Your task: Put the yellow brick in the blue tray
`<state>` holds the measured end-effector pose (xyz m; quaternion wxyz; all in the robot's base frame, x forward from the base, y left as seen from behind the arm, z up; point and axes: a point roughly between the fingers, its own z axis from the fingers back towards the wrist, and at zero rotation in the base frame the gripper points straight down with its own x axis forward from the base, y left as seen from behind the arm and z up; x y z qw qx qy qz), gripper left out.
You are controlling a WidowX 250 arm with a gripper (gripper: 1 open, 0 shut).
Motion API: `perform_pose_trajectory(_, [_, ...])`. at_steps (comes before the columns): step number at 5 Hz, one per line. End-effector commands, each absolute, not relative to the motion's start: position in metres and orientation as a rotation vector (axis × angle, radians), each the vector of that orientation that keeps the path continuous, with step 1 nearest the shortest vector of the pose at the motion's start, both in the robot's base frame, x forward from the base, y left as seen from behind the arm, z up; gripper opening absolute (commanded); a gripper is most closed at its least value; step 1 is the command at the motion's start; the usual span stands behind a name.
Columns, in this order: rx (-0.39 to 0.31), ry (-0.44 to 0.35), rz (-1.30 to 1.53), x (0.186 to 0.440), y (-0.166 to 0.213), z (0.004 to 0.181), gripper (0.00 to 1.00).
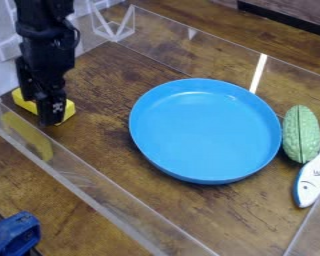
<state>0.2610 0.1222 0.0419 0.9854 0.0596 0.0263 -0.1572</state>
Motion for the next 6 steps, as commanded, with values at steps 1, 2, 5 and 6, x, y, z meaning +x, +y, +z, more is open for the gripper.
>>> perform_pose_trajectory(1, [0.135, 0.022, -0.297, 0.265, 0.129, 0.04, 1.0])
perform_pose_trajectory(2, [0.149, 0.016, -0.309, 0.267, 0.129, 0.031, 1.0])
perform_pose_trajectory(5, [0.171, 0.013, -0.303, 0.276, 0.127, 0.035, 0.0])
perform_pose_trajectory(6, [0.183, 0.01, -0.297, 0.279, 0.125, 0.041, 0.0])
